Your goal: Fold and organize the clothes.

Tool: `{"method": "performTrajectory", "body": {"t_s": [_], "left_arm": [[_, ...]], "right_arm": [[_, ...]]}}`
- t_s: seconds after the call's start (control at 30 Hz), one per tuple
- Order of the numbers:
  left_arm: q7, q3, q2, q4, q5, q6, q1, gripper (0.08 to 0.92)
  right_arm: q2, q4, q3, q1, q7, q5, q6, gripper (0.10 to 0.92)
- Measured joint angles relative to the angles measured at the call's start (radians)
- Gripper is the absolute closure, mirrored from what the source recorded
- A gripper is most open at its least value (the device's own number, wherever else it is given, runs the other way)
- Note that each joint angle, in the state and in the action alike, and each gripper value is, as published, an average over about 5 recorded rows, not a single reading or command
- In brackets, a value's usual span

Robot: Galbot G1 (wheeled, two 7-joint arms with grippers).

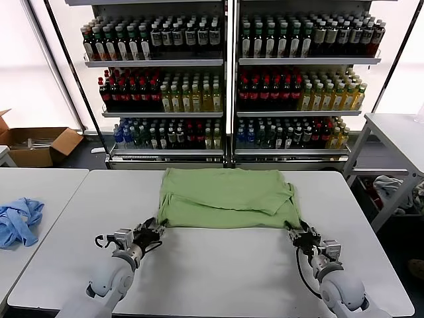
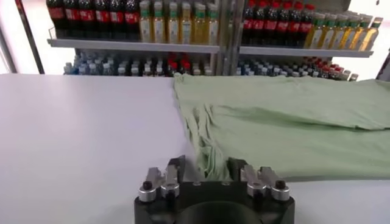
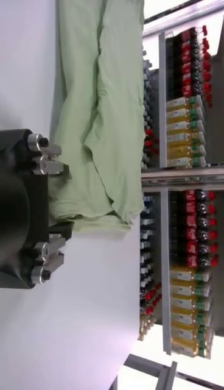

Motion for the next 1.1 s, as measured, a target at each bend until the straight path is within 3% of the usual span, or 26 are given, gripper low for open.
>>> {"method": "performTrajectory", "body": {"t_s": [0.27,0.43,0.83,1.1], "left_arm": [[0.012,0.018,0.011,-0.014,0.026,-0.021,0.009,0.763],[0.007,0.026,0.021,-0.025,0.045,-0.036,0.013,0.896],[-0.030,0.017,0.063,-0.094,0.057,-0.046,0.050,0.919],[-0.116,-0.014,0.122,-0.201,0.057,-0.046,0.148,0.919]], "right_arm": [[-0.005,0.000,0.000,-0.002,-0.004,-0.014,0.010,0.867],[-0.022,0.017,0.011,-0.014,-0.005,-0.016,0.012,0.904],[-0.095,0.119,0.071,-0.082,-0.001,-0.022,0.001,0.904],[-0.136,0.262,0.125,-0.243,0.013,-0.063,0.006,0.904]]}}
